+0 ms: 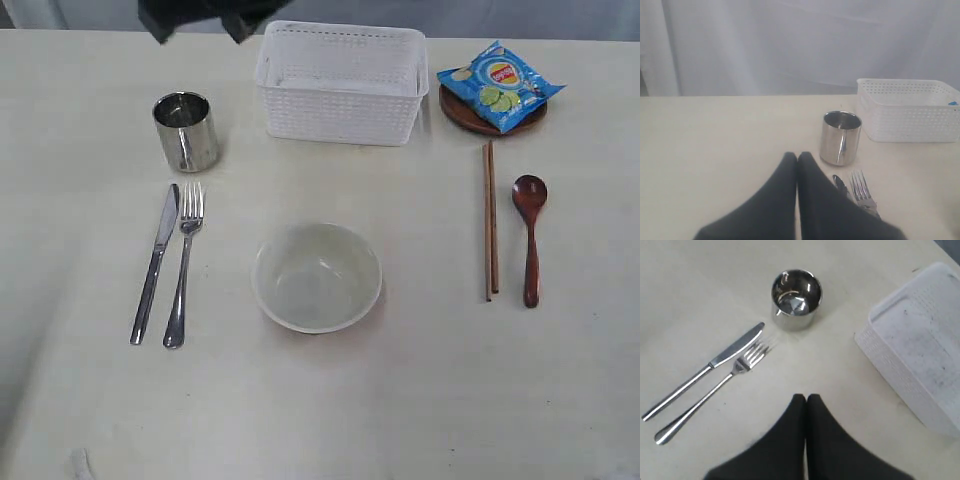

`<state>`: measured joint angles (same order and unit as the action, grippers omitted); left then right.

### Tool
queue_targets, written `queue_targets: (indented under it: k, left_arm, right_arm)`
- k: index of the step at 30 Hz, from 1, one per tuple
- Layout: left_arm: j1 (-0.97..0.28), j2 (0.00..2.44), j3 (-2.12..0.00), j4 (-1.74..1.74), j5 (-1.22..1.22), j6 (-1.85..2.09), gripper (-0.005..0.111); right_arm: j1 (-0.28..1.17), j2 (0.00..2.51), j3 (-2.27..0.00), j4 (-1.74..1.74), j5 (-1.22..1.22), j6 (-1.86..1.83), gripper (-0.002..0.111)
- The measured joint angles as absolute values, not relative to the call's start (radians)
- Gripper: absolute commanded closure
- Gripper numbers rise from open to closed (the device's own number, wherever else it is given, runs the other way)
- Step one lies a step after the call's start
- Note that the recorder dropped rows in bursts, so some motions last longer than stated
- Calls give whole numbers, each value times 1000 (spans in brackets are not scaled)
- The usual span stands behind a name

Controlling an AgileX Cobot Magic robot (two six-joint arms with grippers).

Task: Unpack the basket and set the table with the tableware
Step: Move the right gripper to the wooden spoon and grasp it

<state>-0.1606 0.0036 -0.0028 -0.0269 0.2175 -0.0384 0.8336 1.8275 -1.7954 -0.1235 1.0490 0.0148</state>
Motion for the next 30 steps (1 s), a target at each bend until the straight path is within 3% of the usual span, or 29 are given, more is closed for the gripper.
queue_targets:
  k: [4,5,9,13,18,25,27,30]
  left_arm:
    - [-161,4,-3,-27,218,-38,107]
    - [-161,4,-3,-27,218,-38,107]
    - [-161,4,-3,-27,218,-38,107]
    - [-161,4,-3,-27,218,-38,107]
    - [-161,4,-3,-27,218,-38,107]
    - [-161,4,-3,-27,218,-38,107]
    - [-161,4,-3,-27,218,-38,107]
    - [-161,4,-3,-27,218,-38,107]
  right_arm:
    - [742,1670,-1500,-192,909,98,109]
    - [637,1626,-1401,-218,879,136,109]
    - [329,1636,-1295,-195,875,174,109]
    - [198,1758,-1277,-142,882,178,109]
    - [148,1925,-1259,-106,956,198,108]
    - [148,1971,-1202,-90,957,198,67]
    - [148,1971,-1196,-90,950,204,63]
    - [148,1971,-1170,-90,922,213,65]
